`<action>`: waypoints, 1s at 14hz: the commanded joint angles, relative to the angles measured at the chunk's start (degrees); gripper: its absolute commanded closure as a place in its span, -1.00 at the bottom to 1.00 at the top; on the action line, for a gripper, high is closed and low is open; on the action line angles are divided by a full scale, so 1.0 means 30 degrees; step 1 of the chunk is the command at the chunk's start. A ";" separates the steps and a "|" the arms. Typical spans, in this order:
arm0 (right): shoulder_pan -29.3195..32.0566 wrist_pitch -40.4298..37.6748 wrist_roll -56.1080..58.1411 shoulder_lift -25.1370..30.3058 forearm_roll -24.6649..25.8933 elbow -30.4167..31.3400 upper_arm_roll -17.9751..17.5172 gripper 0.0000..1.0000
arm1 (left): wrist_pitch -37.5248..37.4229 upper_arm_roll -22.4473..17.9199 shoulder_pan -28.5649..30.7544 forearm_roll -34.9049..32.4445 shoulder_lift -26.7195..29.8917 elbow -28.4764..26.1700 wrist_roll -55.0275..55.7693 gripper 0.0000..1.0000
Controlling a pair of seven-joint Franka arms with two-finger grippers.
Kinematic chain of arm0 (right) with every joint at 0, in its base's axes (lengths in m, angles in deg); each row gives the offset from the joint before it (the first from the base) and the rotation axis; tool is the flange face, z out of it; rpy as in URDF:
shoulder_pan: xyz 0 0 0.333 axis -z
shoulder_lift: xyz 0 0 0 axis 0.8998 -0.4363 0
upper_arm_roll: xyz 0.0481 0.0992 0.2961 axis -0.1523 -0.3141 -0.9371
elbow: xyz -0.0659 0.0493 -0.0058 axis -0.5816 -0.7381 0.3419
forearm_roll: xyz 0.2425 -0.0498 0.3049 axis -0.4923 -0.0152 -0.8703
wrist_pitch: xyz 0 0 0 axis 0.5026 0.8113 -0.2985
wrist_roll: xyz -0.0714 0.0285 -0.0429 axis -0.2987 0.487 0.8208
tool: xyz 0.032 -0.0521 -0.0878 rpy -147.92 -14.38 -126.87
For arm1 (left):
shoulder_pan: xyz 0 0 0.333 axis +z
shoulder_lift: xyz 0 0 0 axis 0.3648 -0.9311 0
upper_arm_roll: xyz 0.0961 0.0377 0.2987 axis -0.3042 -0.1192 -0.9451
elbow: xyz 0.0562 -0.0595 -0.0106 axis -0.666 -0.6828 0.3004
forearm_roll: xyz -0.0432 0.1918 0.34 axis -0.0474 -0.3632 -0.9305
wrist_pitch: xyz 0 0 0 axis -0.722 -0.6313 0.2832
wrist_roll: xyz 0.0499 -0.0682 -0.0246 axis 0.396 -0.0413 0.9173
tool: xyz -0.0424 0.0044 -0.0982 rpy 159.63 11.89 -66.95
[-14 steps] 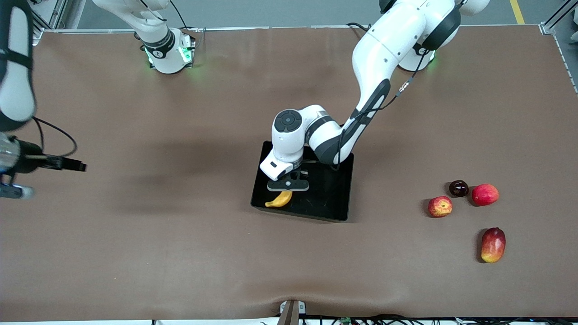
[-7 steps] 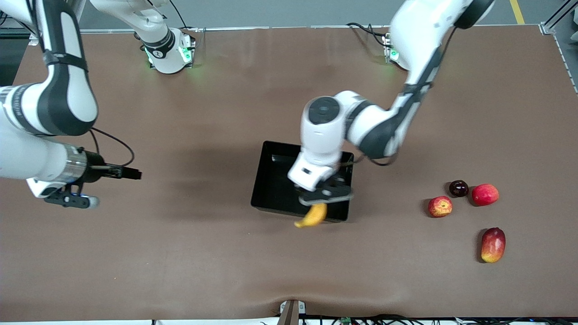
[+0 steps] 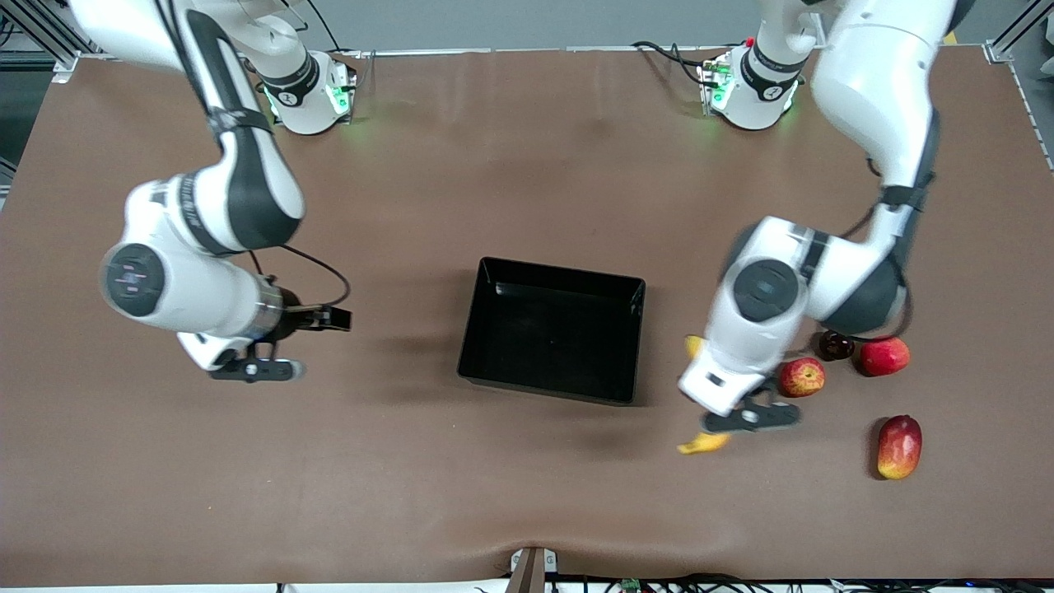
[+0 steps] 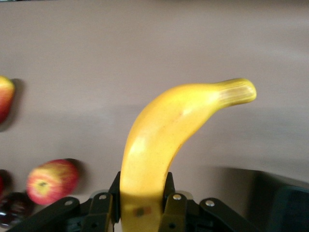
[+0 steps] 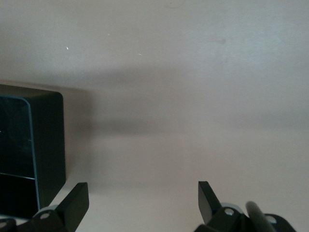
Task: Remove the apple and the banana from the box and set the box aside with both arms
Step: 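Carry the banana beside the fruits while the right gripper reaches the tray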
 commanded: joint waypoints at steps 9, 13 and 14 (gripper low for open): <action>-0.5613 0.4658 -0.7047 -0.4517 -0.0484 -0.1339 0.0063 -1.00 | 0.5077 -0.0009 0.5775 -0.1199 -0.2899 -0.0312 -0.8228 1.00; -0.6494 0.4804 -0.6847 -0.4960 -0.0221 -0.1344 0.0063 0.31 | 0.6637 -0.0215 0.6624 -0.1346 -0.4074 -0.0341 -0.9404 1.00; -0.6524 0.4775 -0.6847 -0.4960 -0.0192 -0.1343 0.0063 0.64 | 0.6637 -0.0215 0.6799 -0.1375 -0.4104 -0.0370 -0.9871 1.00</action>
